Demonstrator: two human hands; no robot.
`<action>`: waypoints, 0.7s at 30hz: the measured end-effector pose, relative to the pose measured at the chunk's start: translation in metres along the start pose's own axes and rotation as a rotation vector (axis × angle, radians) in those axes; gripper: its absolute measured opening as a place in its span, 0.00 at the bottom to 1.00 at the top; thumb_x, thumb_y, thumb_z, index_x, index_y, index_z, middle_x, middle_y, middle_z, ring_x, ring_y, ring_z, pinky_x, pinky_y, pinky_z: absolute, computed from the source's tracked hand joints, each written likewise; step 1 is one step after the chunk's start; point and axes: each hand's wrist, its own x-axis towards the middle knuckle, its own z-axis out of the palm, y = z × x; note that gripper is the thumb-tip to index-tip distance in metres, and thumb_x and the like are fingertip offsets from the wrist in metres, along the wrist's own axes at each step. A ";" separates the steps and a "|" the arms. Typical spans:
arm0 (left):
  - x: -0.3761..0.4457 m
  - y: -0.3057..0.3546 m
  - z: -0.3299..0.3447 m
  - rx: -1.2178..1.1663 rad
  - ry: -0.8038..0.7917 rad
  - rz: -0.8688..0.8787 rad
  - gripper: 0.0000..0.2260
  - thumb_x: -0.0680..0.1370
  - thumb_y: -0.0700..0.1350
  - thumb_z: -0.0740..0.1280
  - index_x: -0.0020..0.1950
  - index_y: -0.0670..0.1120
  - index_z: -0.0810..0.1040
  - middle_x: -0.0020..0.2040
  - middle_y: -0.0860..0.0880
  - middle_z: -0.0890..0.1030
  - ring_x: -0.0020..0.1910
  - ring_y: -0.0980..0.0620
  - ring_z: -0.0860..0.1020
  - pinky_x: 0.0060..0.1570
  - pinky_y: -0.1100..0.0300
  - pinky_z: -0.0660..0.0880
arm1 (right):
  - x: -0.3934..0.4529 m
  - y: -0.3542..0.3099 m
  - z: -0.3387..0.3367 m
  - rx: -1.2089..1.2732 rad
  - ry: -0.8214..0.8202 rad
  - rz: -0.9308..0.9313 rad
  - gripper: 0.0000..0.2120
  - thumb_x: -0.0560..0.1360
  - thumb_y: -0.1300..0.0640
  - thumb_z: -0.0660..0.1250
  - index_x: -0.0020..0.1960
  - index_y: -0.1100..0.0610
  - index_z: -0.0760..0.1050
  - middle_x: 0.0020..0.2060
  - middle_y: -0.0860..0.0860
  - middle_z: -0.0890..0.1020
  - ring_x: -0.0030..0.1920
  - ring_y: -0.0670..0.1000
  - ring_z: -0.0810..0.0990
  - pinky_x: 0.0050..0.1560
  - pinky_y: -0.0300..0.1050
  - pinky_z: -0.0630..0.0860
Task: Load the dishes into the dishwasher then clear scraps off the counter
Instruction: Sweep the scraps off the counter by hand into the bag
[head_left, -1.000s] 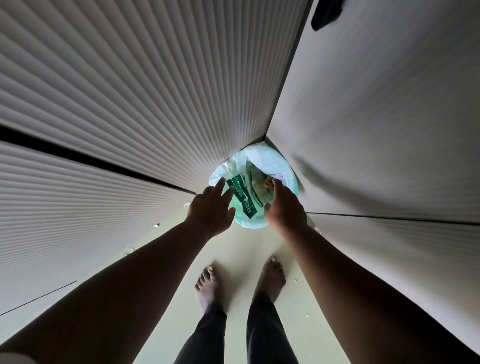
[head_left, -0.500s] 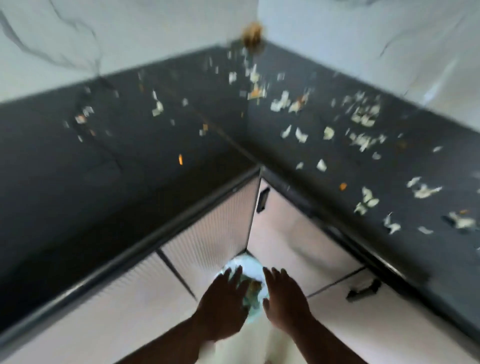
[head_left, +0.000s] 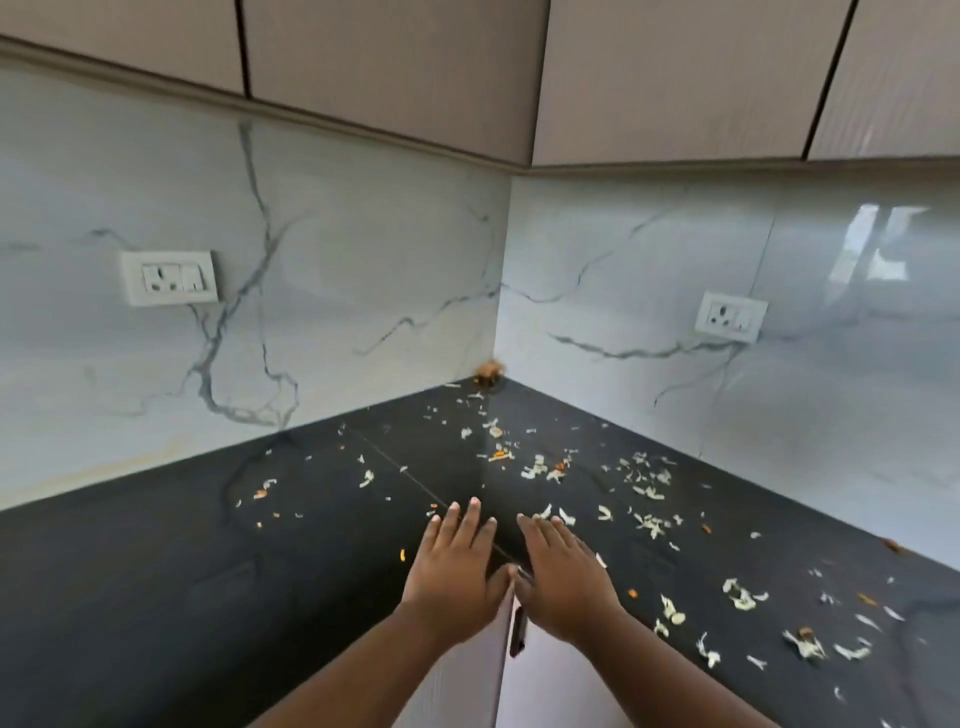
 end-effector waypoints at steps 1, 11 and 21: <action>0.004 -0.003 -0.006 -0.010 -0.017 -0.019 0.30 0.81 0.62 0.47 0.79 0.49 0.49 0.79 0.47 0.43 0.78 0.47 0.41 0.76 0.49 0.41 | 0.006 0.000 -0.006 -0.009 0.005 0.001 0.33 0.79 0.45 0.57 0.79 0.52 0.47 0.78 0.51 0.54 0.78 0.53 0.48 0.75 0.49 0.48; 0.052 -0.029 -0.024 0.039 -0.005 -0.068 0.32 0.80 0.64 0.46 0.79 0.49 0.46 0.79 0.47 0.41 0.77 0.46 0.39 0.75 0.49 0.39 | 0.056 0.012 -0.035 -0.057 0.059 -0.030 0.35 0.78 0.45 0.58 0.78 0.52 0.45 0.78 0.52 0.53 0.78 0.54 0.48 0.76 0.50 0.48; 0.157 -0.032 0.006 0.050 -0.071 -0.168 0.52 0.58 0.70 0.25 0.79 0.49 0.44 0.79 0.47 0.40 0.77 0.46 0.38 0.75 0.49 0.38 | 0.148 0.084 -0.026 -0.051 0.041 -0.099 0.34 0.79 0.46 0.57 0.79 0.52 0.45 0.78 0.51 0.51 0.78 0.54 0.45 0.75 0.49 0.45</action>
